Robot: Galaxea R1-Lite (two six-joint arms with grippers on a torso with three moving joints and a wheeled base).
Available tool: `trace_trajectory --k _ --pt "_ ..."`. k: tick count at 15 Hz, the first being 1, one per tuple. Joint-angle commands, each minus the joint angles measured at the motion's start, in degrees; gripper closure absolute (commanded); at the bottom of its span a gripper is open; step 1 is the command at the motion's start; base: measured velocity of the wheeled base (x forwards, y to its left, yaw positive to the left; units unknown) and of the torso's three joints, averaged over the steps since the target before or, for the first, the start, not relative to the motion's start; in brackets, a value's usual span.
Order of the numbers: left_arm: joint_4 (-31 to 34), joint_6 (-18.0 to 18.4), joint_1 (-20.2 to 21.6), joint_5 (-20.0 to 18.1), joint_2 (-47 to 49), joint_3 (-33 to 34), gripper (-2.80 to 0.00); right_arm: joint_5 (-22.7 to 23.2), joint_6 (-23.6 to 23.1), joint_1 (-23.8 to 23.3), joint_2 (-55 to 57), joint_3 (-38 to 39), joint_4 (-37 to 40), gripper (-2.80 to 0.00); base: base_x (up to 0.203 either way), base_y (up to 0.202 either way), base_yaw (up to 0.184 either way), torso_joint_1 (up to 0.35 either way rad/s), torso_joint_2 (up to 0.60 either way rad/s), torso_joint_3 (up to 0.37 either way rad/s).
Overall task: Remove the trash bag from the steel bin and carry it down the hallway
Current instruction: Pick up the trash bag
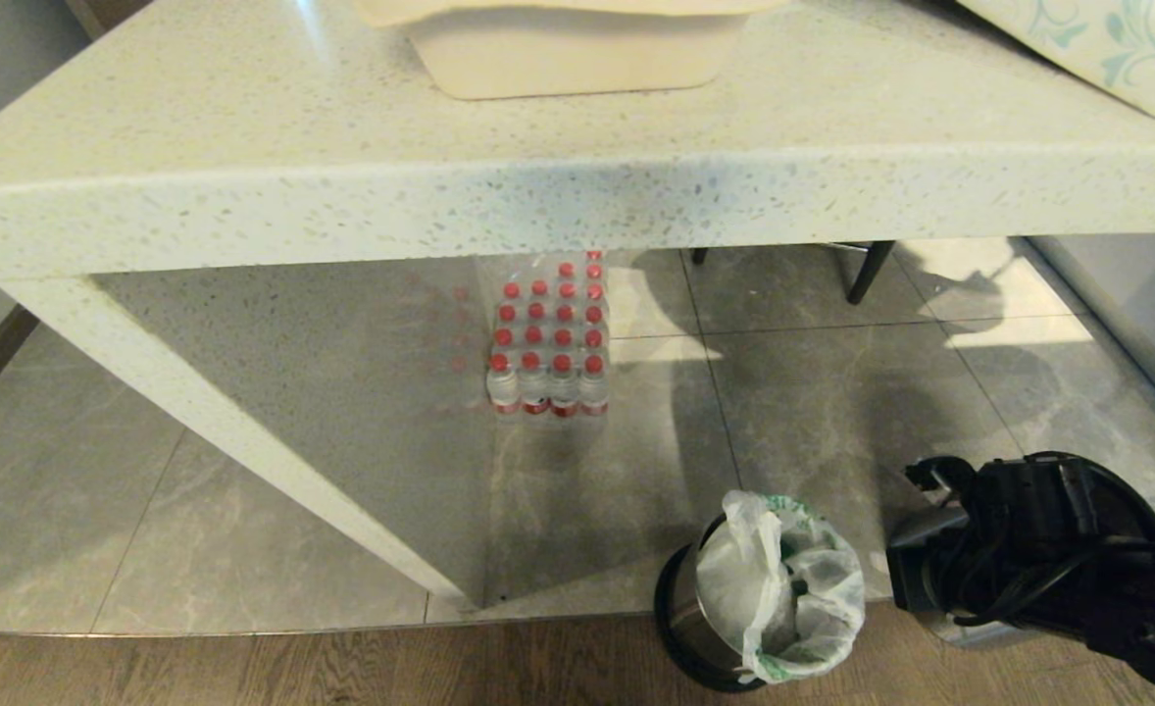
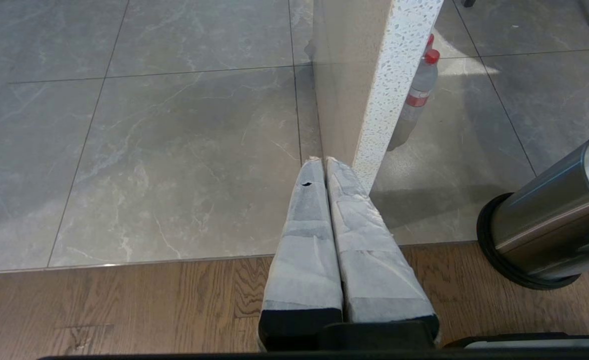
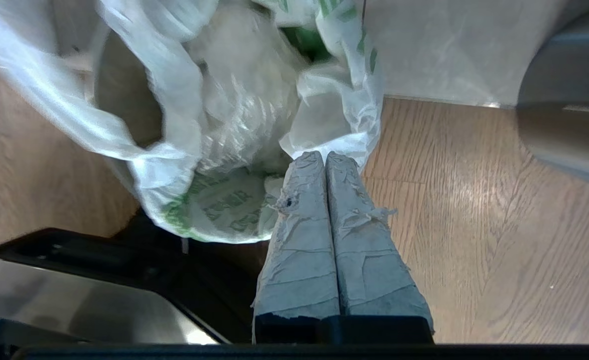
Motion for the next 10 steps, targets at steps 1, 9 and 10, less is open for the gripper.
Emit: trace_trajectory --k 1,9,10 --pt "-0.02 -0.04 0.0 -0.01 -0.01 0.0 0.0 0.05 -0.1 0.0 6.02 -0.19 -2.66 0.0 0.0 0.0 0.0 0.0 0.0 0.0" --pt "-0.02 -0.04 0.0 -0.01 -0.01 0.0 0.0 0.04 0.41 -0.64 15.07 -0.47 -11.5 -2.8 0.0 0.0 0.0 0.0 0.0 0.0" --pt "-0.02 -0.04 0.0 -0.01 -0.01 0.0 0.0 0.01 0.3 -0.84 15.87 -0.62 -12.57 -2.8 0.0 0.0 0.0 0.0 0.0 0.0"
